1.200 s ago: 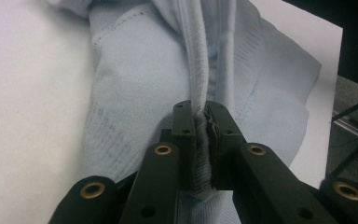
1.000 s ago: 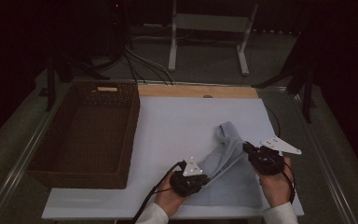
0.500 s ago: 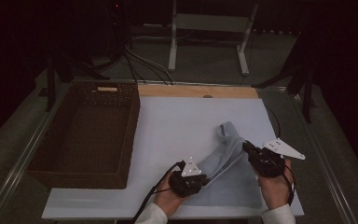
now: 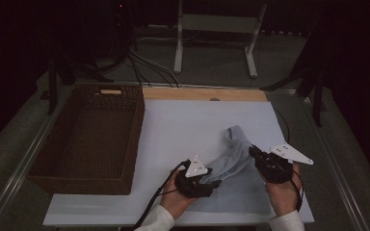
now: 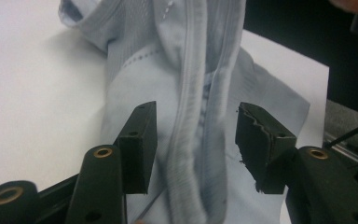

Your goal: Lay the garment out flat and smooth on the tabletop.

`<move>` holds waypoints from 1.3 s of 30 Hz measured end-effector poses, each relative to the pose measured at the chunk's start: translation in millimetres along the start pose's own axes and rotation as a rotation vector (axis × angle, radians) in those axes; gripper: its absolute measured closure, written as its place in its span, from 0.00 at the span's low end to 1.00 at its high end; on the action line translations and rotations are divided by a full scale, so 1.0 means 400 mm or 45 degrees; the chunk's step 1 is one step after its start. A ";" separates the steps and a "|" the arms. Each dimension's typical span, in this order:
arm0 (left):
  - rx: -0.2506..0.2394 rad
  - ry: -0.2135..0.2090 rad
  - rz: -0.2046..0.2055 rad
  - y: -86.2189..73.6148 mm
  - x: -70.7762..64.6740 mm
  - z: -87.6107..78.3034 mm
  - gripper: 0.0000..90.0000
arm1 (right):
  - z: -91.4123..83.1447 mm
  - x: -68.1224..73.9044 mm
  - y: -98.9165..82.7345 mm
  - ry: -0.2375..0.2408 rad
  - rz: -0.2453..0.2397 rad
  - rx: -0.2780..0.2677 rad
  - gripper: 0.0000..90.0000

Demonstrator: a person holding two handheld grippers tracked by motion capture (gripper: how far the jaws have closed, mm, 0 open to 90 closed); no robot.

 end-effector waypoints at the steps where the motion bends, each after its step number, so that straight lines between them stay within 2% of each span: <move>1: -0.005 0.001 -0.001 0.004 -0.001 0.001 0.53 | 0.000 0.000 0.000 0.001 -0.001 -0.001 0.97; 6: -0.031 0.004 0.005 0.031 -0.002 0.009 0.48 | 0.000 0.002 0.002 0.002 0.003 -0.004 0.97; 18: -0.047 0.023 0.044 0.085 0.001 0.042 0.37 | 0.001 0.008 0.003 0.016 0.003 -0.001 0.96; 23: -0.036 0.035 0.053 0.092 0.006 0.056 0.37 | 0.001 0.011 0.004 0.020 0.001 -0.001 0.96; 27: -0.033 0.072 0.054 0.097 0.019 0.066 0.38 | 0.002 0.014 0.003 0.027 -0.002 0.001 0.96; 31: -0.011 0.117 0.062 0.094 0.032 0.076 0.41 | 0.000 0.017 0.004 0.033 0.002 0.000 0.96; 34: 0.011 0.175 0.072 0.089 0.045 0.080 0.55 | -0.001 0.018 0.005 0.035 0.000 -0.002 0.96; 35: 0.011 0.175 0.072 0.089 0.045 0.080 0.61 | -0.001 0.018 0.005 0.035 0.000 -0.002 0.96; 36: 0.013 0.188 0.076 0.089 0.048 0.080 0.61 | -0.001 0.018 0.005 0.033 0.002 -0.002 0.96; 37: 0.017 0.191 0.077 0.089 0.050 0.079 0.66 | -0.001 0.017 0.005 0.033 0.004 -0.002 0.95; 38: 0.021 0.192 0.069 0.088 0.053 0.078 0.75 | -0.001 0.016 0.004 0.034 0.003 0.000 0.95; 39: 0.021 0.192 0.069 0.088 0.053 0.078 0.79 | -0.001 0.016 0.004 0.034 0.003 0.000 0.95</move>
Point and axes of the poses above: each handheld gripper's, and its own axes: z roughly forward along the jaws, y roughly out of its top, x roughly to its left, the point moved 8 cm from there along z, roughly forward along the jaws, and after that the axes turned 2 degrees about -y, right-handed, at the moved point
